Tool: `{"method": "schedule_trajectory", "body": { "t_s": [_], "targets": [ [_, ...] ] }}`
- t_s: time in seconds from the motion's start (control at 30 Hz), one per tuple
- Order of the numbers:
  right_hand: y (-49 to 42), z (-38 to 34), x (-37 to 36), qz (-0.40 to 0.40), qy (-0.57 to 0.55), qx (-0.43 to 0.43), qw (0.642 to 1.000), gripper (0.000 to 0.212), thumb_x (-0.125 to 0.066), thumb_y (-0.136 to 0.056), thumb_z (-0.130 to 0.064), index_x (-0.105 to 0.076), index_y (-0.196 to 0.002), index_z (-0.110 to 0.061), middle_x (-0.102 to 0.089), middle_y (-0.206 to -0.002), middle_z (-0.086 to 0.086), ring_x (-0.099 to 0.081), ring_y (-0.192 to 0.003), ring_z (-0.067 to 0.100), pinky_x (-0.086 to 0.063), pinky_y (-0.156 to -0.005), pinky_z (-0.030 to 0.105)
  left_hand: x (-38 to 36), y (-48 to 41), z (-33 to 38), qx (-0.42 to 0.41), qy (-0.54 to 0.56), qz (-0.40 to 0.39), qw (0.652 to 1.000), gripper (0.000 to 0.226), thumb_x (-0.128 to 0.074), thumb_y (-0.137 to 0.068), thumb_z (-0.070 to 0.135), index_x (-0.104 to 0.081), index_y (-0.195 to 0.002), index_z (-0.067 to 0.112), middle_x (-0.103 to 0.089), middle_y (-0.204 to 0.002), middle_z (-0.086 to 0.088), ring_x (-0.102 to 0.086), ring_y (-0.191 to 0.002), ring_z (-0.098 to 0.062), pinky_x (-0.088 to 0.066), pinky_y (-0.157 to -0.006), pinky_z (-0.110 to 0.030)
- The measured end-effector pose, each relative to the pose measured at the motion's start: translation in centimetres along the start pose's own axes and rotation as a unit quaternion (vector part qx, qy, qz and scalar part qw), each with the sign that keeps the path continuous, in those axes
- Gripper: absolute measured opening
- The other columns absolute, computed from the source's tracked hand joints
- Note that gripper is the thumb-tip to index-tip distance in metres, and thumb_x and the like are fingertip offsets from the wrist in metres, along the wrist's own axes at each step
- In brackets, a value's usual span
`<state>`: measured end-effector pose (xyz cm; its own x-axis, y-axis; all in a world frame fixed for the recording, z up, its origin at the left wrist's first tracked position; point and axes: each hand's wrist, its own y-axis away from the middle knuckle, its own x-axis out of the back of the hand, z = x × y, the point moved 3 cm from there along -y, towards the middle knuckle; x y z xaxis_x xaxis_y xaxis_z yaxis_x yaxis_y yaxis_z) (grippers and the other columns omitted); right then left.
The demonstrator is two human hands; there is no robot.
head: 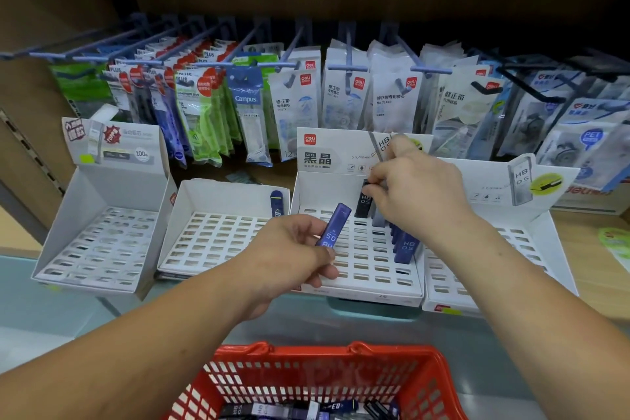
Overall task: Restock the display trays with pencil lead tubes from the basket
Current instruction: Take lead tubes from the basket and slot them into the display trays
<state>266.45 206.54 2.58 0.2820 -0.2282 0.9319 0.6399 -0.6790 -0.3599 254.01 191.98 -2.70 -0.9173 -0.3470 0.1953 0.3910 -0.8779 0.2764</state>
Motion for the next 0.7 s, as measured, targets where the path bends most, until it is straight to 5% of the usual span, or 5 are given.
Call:
{"method": "schedule_trajectory", "body": {
  "t_s": [0.17,0.27,0.43,0.6,0.7],
  "targets": [
    [0.5,1.1,0.5,-0.049,-0.176,0.006,0.983,0.023,-0.069,-0.093,-0.041,-0.076,-0.114,-0.034,-0.052,-0.098,-0.014,-0.057,-0.092,0.008,-0.052,-0.083,0.036,-0.4,0.5,1.0,-0.015,0.007,0.026,1.000,0.019,-0.072,-0.092,0.000,-0.068,-0.107,0.010,-0.076,-0.078,-0.008,-0.072,-0.067,-0.015,-0.056,-0.059,-0.027],
    [1.8,1.5,2.3,-0.083,-0.337,0.030,0.937,0.024,-0.081,-0.086,-0.022,-0.080,-0.109,-0.027,-0.068,-0.094,-0.018,-0.061,-0.079,-0.002,-0.047,-0.078,0.015,-0.8,0.8,2.0,-0.055,-0.019,0.038,0.998,0.011,-0.074,-0.092,0.006,-0.072,-0.101,0.014,-0.075,-0.075,-0.006,-0.069,-0.065,-0.013,-0.057,-0.063,-0.029],
    [4.4,2.3,4.1,-0.136,-0.389,0.046,0.910,0.015,-0.084,-0.083,-0.012,-0.083,-0.093,-0.024,-0.077,-0.080,-0.016,-0.067,-0.072,-0.005,-0.045,-0.068,0.009,-2.9,1.6,4.2,-0.111,0.008,0.018,0.994,0.004,-0.073,-0.094,0.012,-0.077,-0.094,0.010,-0.070,-0.073,-0.007,-0.062,-0.064,-0.011,-0.055,-0.061,-0.023],
    [6.3,5.9,4.9,-0.092,-0.511,-0.048,0.854,0.044,-0.075,-0.086,0.006,-0.071,-0.120,-0.022,-0.066,-0.080,0.005,-0.063,-0.060,0.017,-0.050,-0.051,0.025,-5.6,1.3,5.2,-0.123,0.075,0.001,0.990,0.017,-0.071,-0.093,0.001,-0.067,-0.108,0.010,-0.076,-0.085,-0.015,-0.072,-0.074,-0.018,-0.060,-0.066,-0.026],
    [7.2,9.0,4.8,-0.042,-0.500,-0.097,0.860,0.047,-0.068,-0.091,0.007,-0.066,-0.122,-0.028,-0.060,-0.079,0.010,-0.065,-0.056,0.027,-0.051,-0.047,0.033,-6.9,0.4,3.7,-0.129,-0.057,0.043,0.989,0.016,-0.074,-0.090,0.005,-0.067,-0.102,0.012,-0.069,-0.076,-0.002,-0.063,-0.062,-0.004,-0.055,-0.063,-0.023]
  ]
}}
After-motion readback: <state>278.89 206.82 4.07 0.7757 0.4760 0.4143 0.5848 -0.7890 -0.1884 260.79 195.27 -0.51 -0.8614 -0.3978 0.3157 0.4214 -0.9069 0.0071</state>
